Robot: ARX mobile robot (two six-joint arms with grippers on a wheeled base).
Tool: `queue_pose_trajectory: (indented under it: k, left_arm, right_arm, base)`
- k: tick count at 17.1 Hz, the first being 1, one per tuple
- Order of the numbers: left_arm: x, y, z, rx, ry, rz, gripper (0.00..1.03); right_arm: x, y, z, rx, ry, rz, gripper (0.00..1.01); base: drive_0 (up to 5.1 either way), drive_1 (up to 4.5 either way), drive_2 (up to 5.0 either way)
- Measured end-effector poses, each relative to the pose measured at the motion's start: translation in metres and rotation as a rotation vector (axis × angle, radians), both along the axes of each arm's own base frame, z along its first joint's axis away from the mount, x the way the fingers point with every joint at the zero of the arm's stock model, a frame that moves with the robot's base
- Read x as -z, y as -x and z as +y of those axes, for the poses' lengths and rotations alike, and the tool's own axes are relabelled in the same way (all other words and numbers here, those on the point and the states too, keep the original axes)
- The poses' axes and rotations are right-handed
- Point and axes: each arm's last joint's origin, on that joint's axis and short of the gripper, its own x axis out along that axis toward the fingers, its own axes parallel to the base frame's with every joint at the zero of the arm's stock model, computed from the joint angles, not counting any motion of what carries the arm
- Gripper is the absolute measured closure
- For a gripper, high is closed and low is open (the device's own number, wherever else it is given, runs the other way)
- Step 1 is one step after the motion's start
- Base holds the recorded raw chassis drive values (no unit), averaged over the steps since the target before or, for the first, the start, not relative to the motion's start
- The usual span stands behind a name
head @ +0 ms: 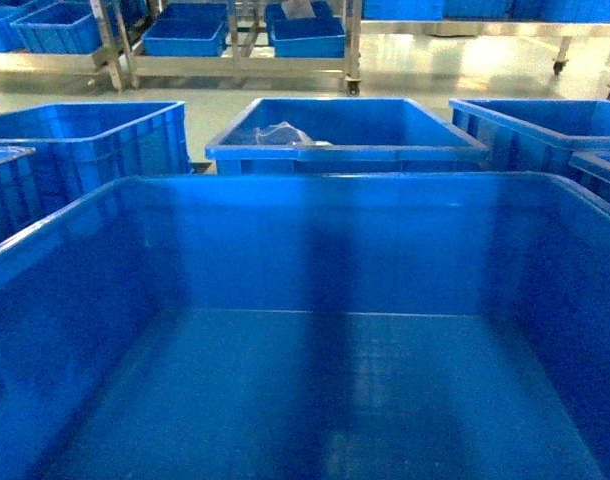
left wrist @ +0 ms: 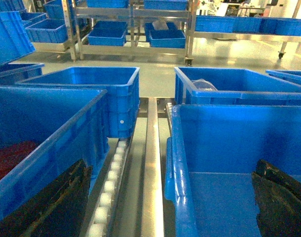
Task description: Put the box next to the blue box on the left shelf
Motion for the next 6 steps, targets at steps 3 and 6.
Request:
queue_pose_trajectory:
  k: [3, 6]
  left_arm:
    - [0.0000, 0.0000, 0.0000, 0.000, 0.000, 0.000, 0.05]
    - [0.0000, 0.0000, 0.0000, 0.000, 0.000, 0.000, 0.05]
  right_arm:
    - [0.0000, 0.0000, 0.0000, 0.000, 0.000, 0.000, 0.03]
    - [0.0000, 0.0000, 0.0000, 0.000, 0.000, 0.000, 0.03]
  base:
    - [0.0, 0.00, 0.0]
    - [0.0, 0.00, 0.0]
